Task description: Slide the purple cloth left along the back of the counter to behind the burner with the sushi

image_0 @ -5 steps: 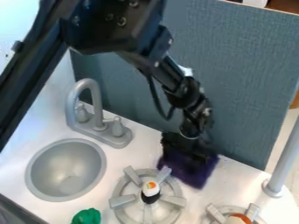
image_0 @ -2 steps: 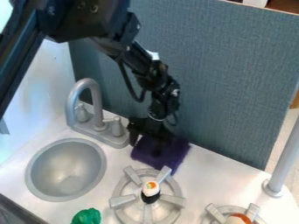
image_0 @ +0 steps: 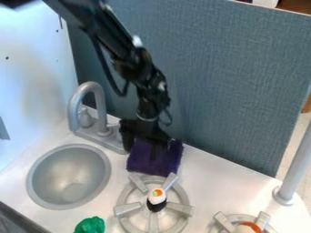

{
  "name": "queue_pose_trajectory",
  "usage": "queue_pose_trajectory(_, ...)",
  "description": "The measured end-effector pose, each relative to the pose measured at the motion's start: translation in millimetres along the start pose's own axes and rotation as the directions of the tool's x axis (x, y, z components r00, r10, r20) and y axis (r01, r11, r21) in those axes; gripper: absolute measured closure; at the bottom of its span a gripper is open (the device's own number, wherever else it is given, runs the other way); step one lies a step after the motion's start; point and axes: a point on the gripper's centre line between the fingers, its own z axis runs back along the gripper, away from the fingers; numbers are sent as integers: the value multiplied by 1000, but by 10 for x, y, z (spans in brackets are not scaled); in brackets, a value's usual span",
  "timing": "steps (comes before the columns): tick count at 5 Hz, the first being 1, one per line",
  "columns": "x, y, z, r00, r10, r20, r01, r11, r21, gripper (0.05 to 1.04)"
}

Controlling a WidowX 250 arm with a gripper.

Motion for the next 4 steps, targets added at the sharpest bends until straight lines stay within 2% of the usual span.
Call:
queue_pose_trajectory(1,-147,57,319,998,-29,61,34,997,-76,83)
queue_pose_trajectory(2,-418,60,556,992,-104,68,112,987,-119,83)
queue_pose_trajectory(3,-782,91,619,982,-186,32,189,974,-122,83)
queue_pose_trajectory(4,-1140,73,669,965,-257,54,263,954,-146,83)
